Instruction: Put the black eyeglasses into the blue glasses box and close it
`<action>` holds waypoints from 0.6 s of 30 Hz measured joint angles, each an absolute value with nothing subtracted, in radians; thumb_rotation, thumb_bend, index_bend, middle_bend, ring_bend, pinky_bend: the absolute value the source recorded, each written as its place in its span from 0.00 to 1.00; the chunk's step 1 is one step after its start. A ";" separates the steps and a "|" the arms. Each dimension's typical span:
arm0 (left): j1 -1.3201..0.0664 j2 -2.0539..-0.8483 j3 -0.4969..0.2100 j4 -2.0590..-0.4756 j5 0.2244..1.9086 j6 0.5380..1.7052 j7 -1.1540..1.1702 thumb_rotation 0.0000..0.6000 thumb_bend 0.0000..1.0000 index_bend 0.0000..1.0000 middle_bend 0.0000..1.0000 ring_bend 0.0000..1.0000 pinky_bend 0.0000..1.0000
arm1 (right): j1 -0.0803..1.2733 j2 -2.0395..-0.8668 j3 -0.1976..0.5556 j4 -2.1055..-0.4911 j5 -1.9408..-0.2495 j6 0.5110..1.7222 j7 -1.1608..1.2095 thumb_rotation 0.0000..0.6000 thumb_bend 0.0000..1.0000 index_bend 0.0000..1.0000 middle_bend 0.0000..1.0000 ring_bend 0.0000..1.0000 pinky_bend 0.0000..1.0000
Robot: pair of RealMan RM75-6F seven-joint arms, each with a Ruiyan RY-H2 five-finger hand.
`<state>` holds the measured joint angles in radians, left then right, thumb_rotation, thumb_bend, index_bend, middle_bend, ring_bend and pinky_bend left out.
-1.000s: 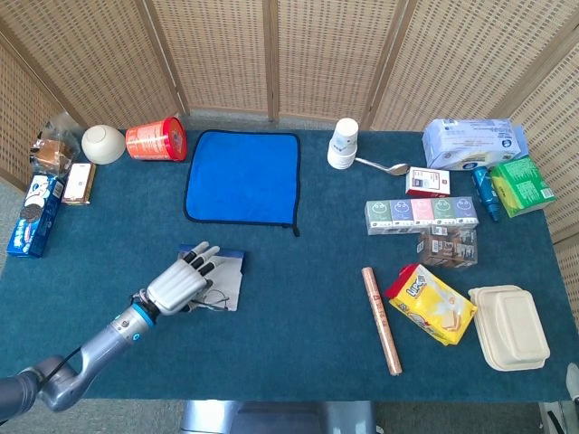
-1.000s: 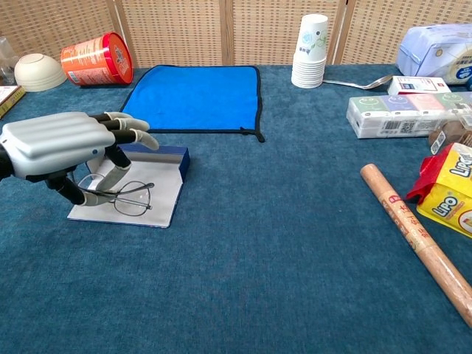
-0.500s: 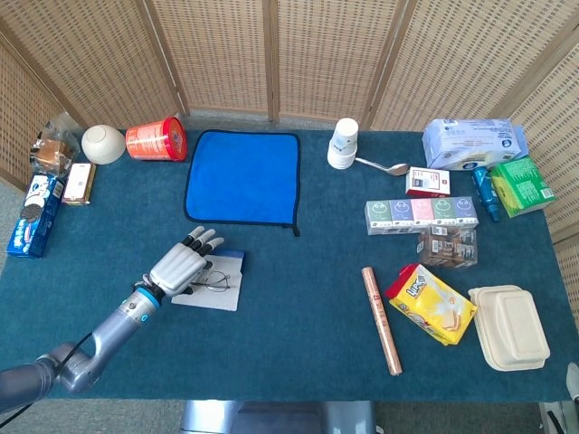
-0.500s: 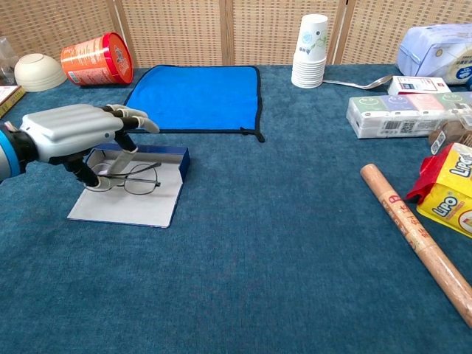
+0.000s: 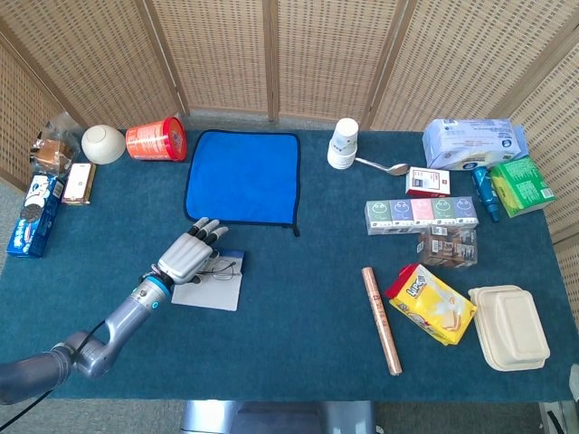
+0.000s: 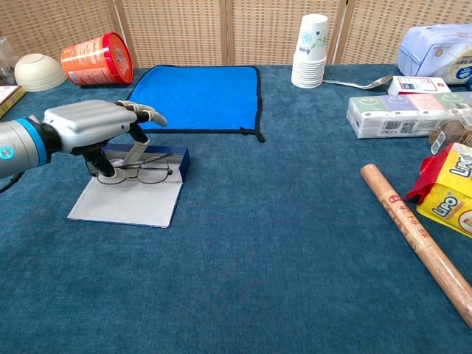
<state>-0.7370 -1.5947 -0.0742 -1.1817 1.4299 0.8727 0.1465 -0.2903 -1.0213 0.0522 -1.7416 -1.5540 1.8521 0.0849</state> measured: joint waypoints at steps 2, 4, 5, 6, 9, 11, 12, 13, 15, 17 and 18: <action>-0.741 -1.600 -0.078 -1.175 1.425 0.871 0.144 1.00 0.32 0.66 0.09 0.00 0.02 | -0.292 -1.021 0.053 -1.742 -1.554 1.855 0.087 0.66 0.41 0.17 0.29 0.19 0.23; -0.745 -1.605 -0.082 -1.168 1.421 0.871 0.144 1.00 0.32 0.65 0.08 0.00 0.01 | -0.293 -1.020 0.053 -1.742 -1.554 1.857 0.087 0.66 0.41 0.17 0.29 0.19 0.23; -0.747 -1.607 -0.083 -1.166 1.420 0.871 0.144 1.00 0.32 0.65 0.08 0.00 0.01 | -0.293 -1.020 0.053 -1.742 -1.554 1.858 0.088 0.66 0.41 0.17 0.29 0.19 0.23; -0.748 -1.609 -0.085 -1.162 1.418 0.871 0.144 1.00 0.32 0.64 0.08 0.00 0.01 | -0.294 -1.020 0.053 -1.742 -1.554 1.858 0.088 0.66 0.41 0.17 0.29 0.19 0.23; -0.751 -1.613 -0.088 -1.156 1.410 0.869 0.143 1.00 0.32 0.59 0.06 0.00 0.01 | -0.295 -1.019 0.052 -1.742 -1.554 1.859 0.089 0.66 0.41 0.17 0.29 0.19 0.23; -0.753 -1.613 -0.088 -1.156 1.408 0.868 0.142 1.00 0.31 0.55 0.05 0.00 0.01 | -0.296 -1.019 0.052 -1.743 -1.555 1.861 0.090 0.66 0.41 0.17 0.29 0.19 0.23; -0.753 -1.612 -0.086 -1.158 1.409 0.868 0.143 1.00 0.31 0.53 0.05 0.00 0.01 | -0.297 -1.019 0.052 -1.742 -1.555 1.862 0.092 0.66 0.41 0.17 0.29 0.19 0.23; -0.753 -1.611 -0.082 -1.161 1.412 0.868 0.144 1.00 0.31 0.52 0.04 0.00 0.01 | -0.298 -1.019 0.052 -1.742 -1.554 1.863 0.094 0.66 0.41 0.17 0.29 0.19 0.23; -0.752 -1.606 -0.075 -1.168 1.418 0.872 0.145 1.00 0.31 0.51 0.04 0.00 0.01 | -0.298 -1.019 0.053 -1.741 -1.555 1.863 0.095 0.66 0.41 0.17 0.29 0.20 0.23; -0.750 -1.603 -0.071 -1.172 1.423 0.878 0.144 1.00 0.31 0.50 0.03 0.00 0.01 | -0.297 -1.019 0.053 -1.740 -1.556 1.862 0.095 0.66 0.41 0.17 0.29 0.20 0.23; -0.749 -1.600 -0.069 -1.176 1.425 0.882 0.143 1.00 0.30 0.50 0.02 0.00 0.01 | -0.297 -1.019 0.053 -1.740 -1.556 1.862 0.095 0.66 0.41 0.17 0.29 0.20 0.23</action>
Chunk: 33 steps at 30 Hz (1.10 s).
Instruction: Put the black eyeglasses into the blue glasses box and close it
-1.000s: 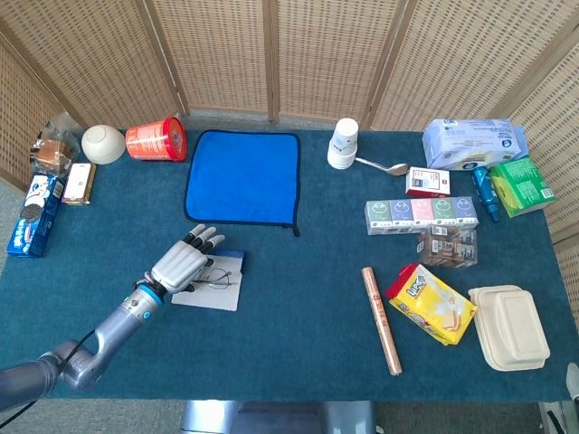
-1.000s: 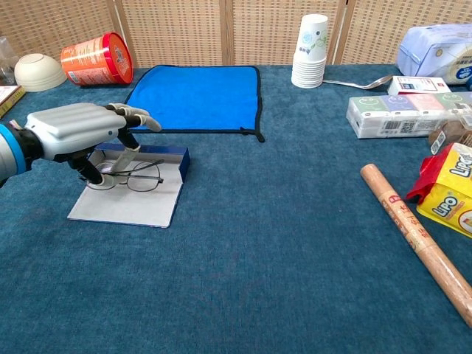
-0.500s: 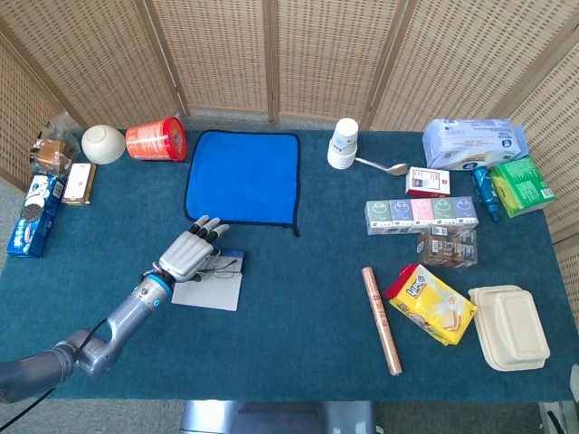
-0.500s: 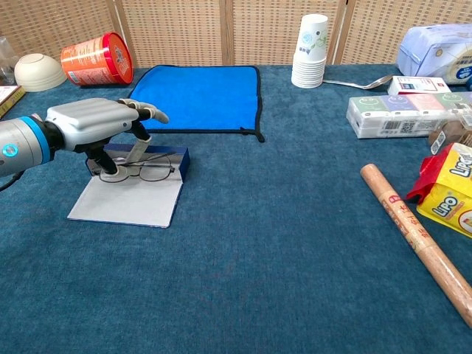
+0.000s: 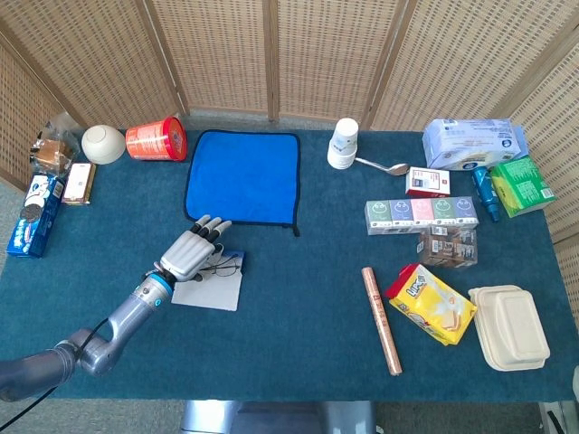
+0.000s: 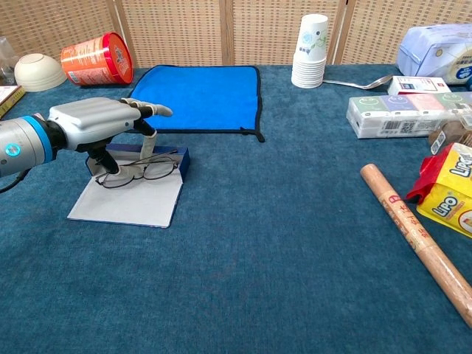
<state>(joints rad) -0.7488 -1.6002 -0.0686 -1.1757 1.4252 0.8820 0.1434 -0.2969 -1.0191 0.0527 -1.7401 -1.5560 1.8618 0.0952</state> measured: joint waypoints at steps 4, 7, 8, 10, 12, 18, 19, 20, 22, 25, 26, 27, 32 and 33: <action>-0.747 -1.593 -0.064 -1.184 1.424 0.883 0.144 1.00 0.30 0.50 0.02 0.00 0.00 | -0.296 -1.020 0.054 -1.740 -1.558 1.862 0.095 0.66 0.41 0.17 0.29 0.20 0.23; -0.747 -1.587 -0.058 -1.191 1.426 0.880 0.147 1.00 0.30 0.51 0.02 0.00 0.00 | -0.298 -1.020 0.054 -1.738 -1.558 1.865 0.097 0.65 0.41 0.17 0.29 0.20 0.23; -0.747 -1.585 -0.056 -1.193 1.427 0.880 0.148 1.00 0.30 0.51 0.02 0.00 0.00 | -0.298 -1.021 0.054 -1.738 -1.557 1.865 0.098 0.65 0.41 0.17 0.29 0.20 0.23; -0.746 -1.582 -0.053 -1.198 1.429 0.880 0.149 1.00 0.29 0.52 0.02 0.00 0.00 | -0.299 -1.021 0.054 -1.738 -1.558 1.866 0.098 0.66 0.41 0.17 0.29 0.20 0.23; -0.746 -1.580 -0.050 -1.200 1.430 0.881 0.153 1.00 0.29 0.52 0.02 0.00 0.00 | -0.299 -1.020 0.054 -1.738 -1.558 1.866 0.098 0.65 0.41 0.17 0.29 0.20 0.23; -0.744 -1.569 -0.045 -1.217 1.424 0.875 0.160 1.00 0.29 0.52 0.00 0.00 0.00 | -0.299 -1.021 0.055 -1.737 -1.560 1.869 0.099 0.66 0.41 0.17 0.29 0.20 0.23; -0.744 -1.567 -0.045 -1.221 1.422 0.873 0.159 1.00 0.29 0.53 0.00 0.00 0.00 | -0.300 -1.021 0.055 -1.737 -1.560 1.870 0.100 0.66 0.41 0.17 0.29 0.20 0.23; -0.744 -1.565 -0.044 -1.225 1.422 0.871 0.159 1.00 0.28 0.53 0.00 0.00 0.00 | -0.300 -1.021 0.055 -1.737 -1.560 1.870 0.101 0.66 0.41 0.17 0.29 0.20 0.23; -0.746 -1.560 -0.038 -1.233 1.426 0.867 0.164 1.00 0.28 0.53 0.00 0.00 0.00 | -0.300 -1.022 0.056 -1.736 -1.560 1.871 0.102 0.66 0.41 0.17 0.29 0.20 0.23; -0.747 -1.554 -0.032 -1.246 1.435 0.870 0.170 1.00 0.28 0.53 0.00 0.00 0.00 | -0.299 -1.022 0.056 -1.736 -1.562 1.871 0.102 0.67 0.41 0.17 0.29 0.20 0.23; -0.746 -1.552 -0.032 -1.249 1.436 0.874 0.172 1.00 0.28 0.53 0.00 0.00 0.00 | -0.299 -1.022 0.056 -1.736 -1.563 1.871 0.102 0.67 0.41 0.17 0.29 0.20 0.23; -0.746 -1.551 -0.032 -1.252 1.438 0.879 0.174 1.00 0.28 0.52 0.00 0.00 0.00 | -0.299 -1.022 0.056 -1.736 -1.563 1.871 0.102 0.66 0.41 0.17 0.29 0.20 0.23; -0.743 -1.550 -0.041 -1.252 1.439 0.904 0.178 1.00 0.27 0.46 0.00 0.00 0.00 | -0.299 -1.022 0.055 -1.736 -1.564 1.869 0.102 0.66 0.41 0.17 0.29 0.20 0.23; -0.742 -1.549 -0.045 -1.252 1.439 0.908 0.177 1.00 0.27 0.44 0.00 0.00 0.00 | -0.299 -1.022 0.055 -1.736 -1.564 1.870 0.102 0.66 0.41 0.17 0.29 0.20 0.23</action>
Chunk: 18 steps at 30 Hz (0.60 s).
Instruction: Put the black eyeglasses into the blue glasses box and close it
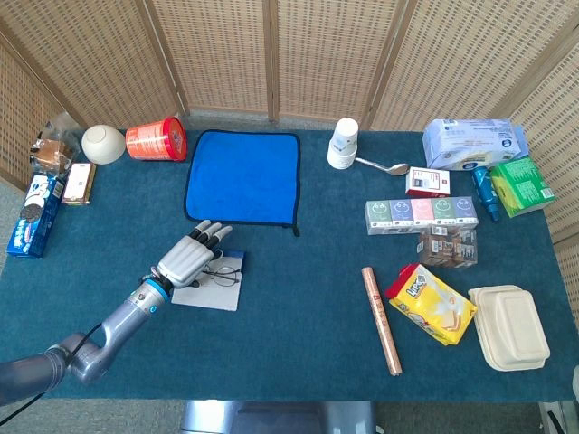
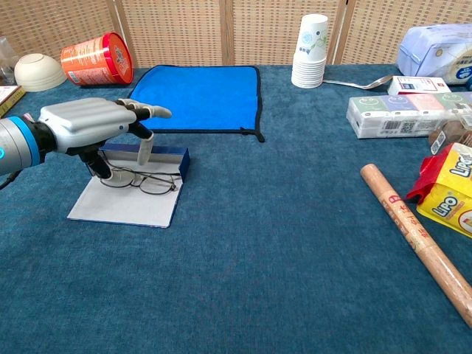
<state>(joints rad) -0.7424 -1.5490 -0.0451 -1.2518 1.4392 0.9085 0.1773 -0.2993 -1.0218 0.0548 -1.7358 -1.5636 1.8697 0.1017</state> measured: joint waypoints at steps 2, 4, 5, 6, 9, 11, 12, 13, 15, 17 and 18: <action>-0.742 -1.546 -0.050 -1.254 1.439 0.917 0.176 1.00 0.27 0.39 0.00 0.00 0.00 | -0.300 -1.021 0.055 -1.736 -1.563 1.872 0.103 0.66 0.41 0.17 0.29 0.20 0.23; -0.741 -1.538 -0.053 -1.263 1.441 0.926 0.176 1.00 0.25 0.25 0.00 0.00 0.00 | -0.300 -1.021 0.057 -1.737 -1.563 1.873 0.105 0.66 0.41 0.17 0.29 0.20 0.23; -0.740 -1.534 -0.053 -1.268 1.443 0.928 0.177 1.00 0.24 0.20 0.00 0.00 0.00 | -0.300 -1.020 0.057 -1.737 -1.565 1.873 0.105 0.66 0.41 0.17 0.29 0.20 0.23; -0.737 -1.527 -0.051 -1.276 1.446 0.935 0.181 0.99 0.23 0.13 0.00 0.00 0.00 | -0.298 -1.020 0.058 -1.738 -1.567 1.873 0.104 0.66 0.41 0.17 0.29 0.21 0.23; -0.720 -1.506 -0.042 -1.307 1.452 0.964 0.197 0.88 0.22 0.02 0.00 0.00 0.00 | -0.292 -1.021 0.058 -1.739 -1.570 1.866 0.102 0.66 0.42 0.17 0.29 0.21 0.23; -0.708 -1.497 -0.037 -1.318 1.448 0.970 0.210 0.82 0.22 0.01 0.00 0.00 0.00 | -0.289 -1.022 0.058 -1.740 -1.573 1.861 0.100 0.66 0.42 0.17 0.29 0.21 0.23; -0.704 -1.494 -0.035 -1.322 1.440 0.968 0.216 0.80 0.22 0.00 0.00 0.00 0.00 | -0.288 -1.023 0.058 -1.740 -1.574 1.860 0.100 0.66 0.42 0.17 0.29 0.21 0.23; -0.702 -1.494 -0.033 -1.324 1.435 0.966 0.220 0.79 0.22 0.00 0.00 0.00 0.00 | -0.287 -1.024 0.058 -1.739 -1.574 1.860 0.100 0.66 0.42 0.17 0.29 0.21 0.23; -0.695 -1.495 -0.032 -1.327 1.424 0.964 0.228 0.77 0.22 0.00 0.00 0.00 0.00 | -0.288 -1.024 0.057 -1.739 -1.574 1.861 0.101 0.66 0.42 0.17 0.29 0.21 0.23; -0.692 -1.497 -0.030 -1.331 1.421 0.963 0.227 0.77 0.22 0.00 0.00 0.00 0.00 | -0.290 -1.023 0.057 -1.738 -1.573 1.864 0.103 0.66 0.42 0.17 0.29 0.21 0.23; -0.690 -1.499 -0.030 -1.332 1.422 0.967 0.226 0.76 0.22 0.00 0.00 0.00 0.00 | -0.291 -1.023 0.057 -1.738 -1.573 1.866 0.104 0.66 0.42 0.17 0.29 0.21 0.23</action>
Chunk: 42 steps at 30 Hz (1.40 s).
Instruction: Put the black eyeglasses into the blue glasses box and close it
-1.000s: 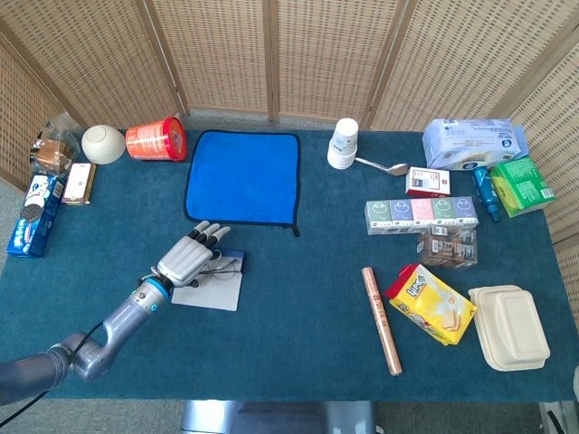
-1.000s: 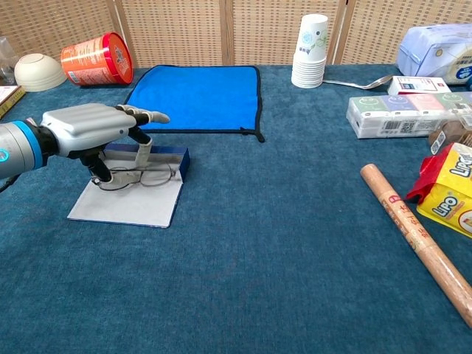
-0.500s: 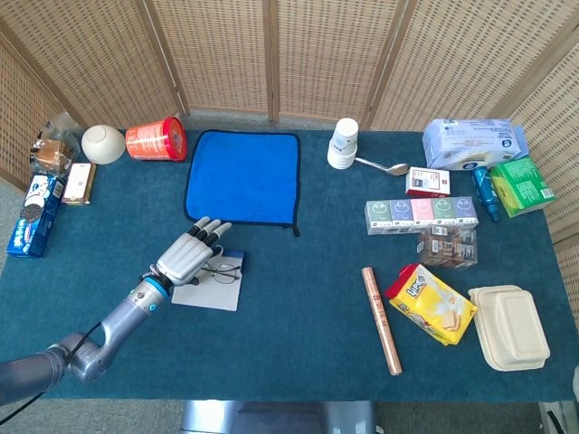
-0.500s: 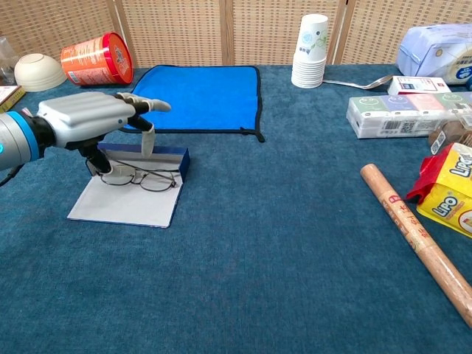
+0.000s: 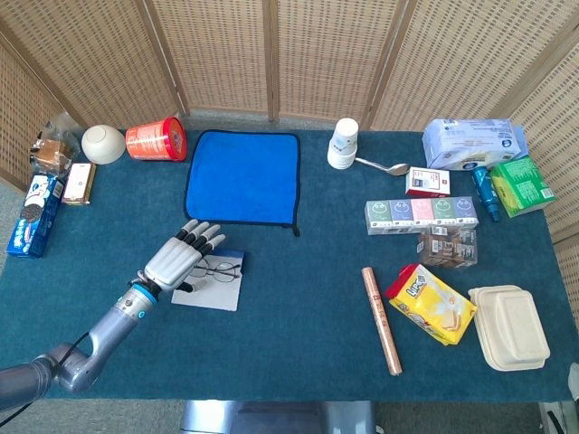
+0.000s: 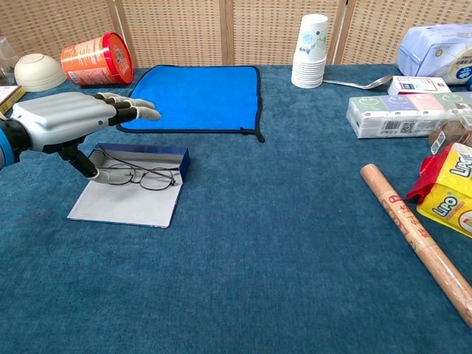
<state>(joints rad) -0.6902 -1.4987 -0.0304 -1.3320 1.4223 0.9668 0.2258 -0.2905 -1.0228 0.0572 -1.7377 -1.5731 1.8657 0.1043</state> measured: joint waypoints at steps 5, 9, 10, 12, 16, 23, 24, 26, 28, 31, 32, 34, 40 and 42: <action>-0.679 -1.504 -0.036 -1.331 1.426 0.996 0.225 0.75 0.22 0.00 0.00 0.00 0.00 | -0.293 -1.022 0.057 -1.735 -1.571 1.868 0.108 0.66 0.42 0.17 0.29 0.21 0.23; -0.678 -1.503 -0.047 -1.328 1.417 0.996 0.225 0.74 0.22 0.00 0.00 0.00 0.00 | -0.292 -1.024 0.056 -1.734 -1.572 1.867 0.108 0.67 0.42 0.17 0.29 0.21 0.23; -0.679 -1.503 -0.049 -1.328 1.416 0.997 0.225 0.74 0.22 0.00 0.00 0.00 0.00 | -0.292 -1.025 0.056 -1.734 -1.572 1.867 0.107 0.68 0.42 0.17 0.29 0.21 0.23; -0.678 -1.502 -0.057 -1.328 1.411 1.001 0.223 0.74 0.22 0.00 0.00 0.00 0.00 | -0.292 -1.027 0.056 -1.733 -1.571 1.867 0.105 0.69 0.42 0.17 0.29 0.21 0.23; -0.680 -1.503 -0.073 -1.322 1.402 1.007 0.219 0.73 0.21 0.00 0.00 0.00 0.00 | -0.292 -1.027 0.056 -1.734 -1.568 1.864 0.102 0.69 0.42 0.17 0.29 0.21 0.23; -0.694 -1.522 -0.098 -1.274 1.370 0.990 0.222 0.74 0.21 0.00 0.00 0.00 0.00 | -0.290 -1.026 0.057 -1.739 -1.564 1.861 0.095 0.70 0.42 0.17 0.29 0.21 0.23; -0.697 -1.528 -0.102 -1.260 1.362 0.982 0.223 0.74 0.21 0.00 0.00 0.00 0.00 | -0.291 -1.026 0.057 -1.739 -1.563 1.861 0.094 0.69 0.42 0.17 0.29 0.21 0.23; -0.701 -1.538 -0.106 -1.238 1.350 0.970 0.223 0.74 0.21 0.00 0.00 0.00 0.00 | -0.292 -1.025 0.057 -1.740 -1.560 1.861 0.094 0.69 0.42 0.17 0.29 0.21 0.23; -0.706 -1.552 -0.110 -1.208 1.334 0.953 0.223 0.74 0.21 0.00 0.00 0.00 0.00 | -0.294 -1.024 0.057 -1.741 -1.559 1.863 0.093 0.69 0.42 0.17 0.29 0.21 0.23; -0.710 -1.574 -0.111 -1.168 1.317 0.931 0.221 0.74 0.21 0.00 0.00 0.00 0.00 | -0.295 -1.024 0.057 -1.741 -1.557 1.864 0.093 0.69 0.42 0.17 0.29 0.21 0.23; -0.711 -1.580 -0.110 -1.159 1.313 0.925 0.220 0.74 0.21 0.00 0.00 0.00 0.00 | -0.295 -1.023 0.057 -1.741 -1.557 1.864 0.093 0.69 0.42 0.17 0.29 0.21 0.23; -0.711 -1.590 -0.107 -1.145 1.307 0.916 0.217 0.74 0.21 0.00 0.00 0.00 0.00 | -0.296 -1.023 0.057 -1.742 -1.558 1.865 0.092 0.69 0.42 0.17 0.29 0.21 0.23; -0.704 -1.597 -0.095 -1.136 1.311 0.917 0.208 0.74 0.21 0.00 0.00 0.00 0.00 | -0.296 -1.022 0.057 -1.745 -1.561 1.867 0.090 0.69 0.42 0.17 0.29 0.21 0.23; -0.702 -1.596 -0.095 -1.140 1.315 0.923 0.204 0.73 0.21 0.00 0.00 0.00 0.00 | -0.295 -1.021 0.057 -1.746 -1.563 1.867 0.090 0.69 0.42 0.17 0.29 0.21 0.23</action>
<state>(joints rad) -0.7019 -1.5958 -0.0945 -1.1398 1.3152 0.9231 0.2037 -0.2953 -1.0214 0.0573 -1.7455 -1.5626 1.8667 0.0896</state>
